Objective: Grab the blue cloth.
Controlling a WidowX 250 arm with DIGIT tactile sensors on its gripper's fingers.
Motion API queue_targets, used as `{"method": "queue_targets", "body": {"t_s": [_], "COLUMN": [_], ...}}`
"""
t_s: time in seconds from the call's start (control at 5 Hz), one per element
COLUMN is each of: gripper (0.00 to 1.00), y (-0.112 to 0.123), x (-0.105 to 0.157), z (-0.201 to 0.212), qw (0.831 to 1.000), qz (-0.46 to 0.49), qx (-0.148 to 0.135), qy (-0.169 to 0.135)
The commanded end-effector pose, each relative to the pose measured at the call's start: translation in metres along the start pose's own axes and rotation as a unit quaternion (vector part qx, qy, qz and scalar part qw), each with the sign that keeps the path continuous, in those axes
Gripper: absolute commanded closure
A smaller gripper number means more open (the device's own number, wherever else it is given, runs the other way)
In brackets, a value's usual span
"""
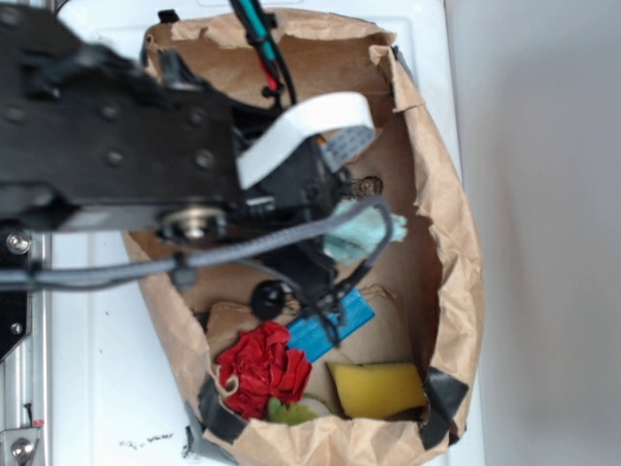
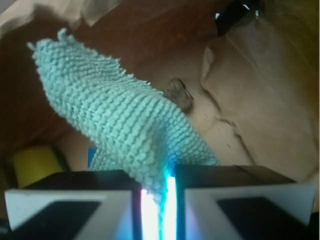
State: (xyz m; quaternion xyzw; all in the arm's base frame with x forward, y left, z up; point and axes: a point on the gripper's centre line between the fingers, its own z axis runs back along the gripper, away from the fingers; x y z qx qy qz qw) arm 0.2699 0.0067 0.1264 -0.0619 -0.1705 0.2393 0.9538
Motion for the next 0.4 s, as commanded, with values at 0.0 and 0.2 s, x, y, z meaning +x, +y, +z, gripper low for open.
{"method": "queue_targets", "body": {"t_s": [0.0,0.2], "gripper": [1.0,1.0], "y": [0.0046,0.0013], "x": [0.008,0.0126], "z": [0.0402,0.0363], "qw": [0.998,0.998], "qz": [-0.047,-0.038], "qx": [-0.013,-0.02], "qy": [0.035,0.034]}}
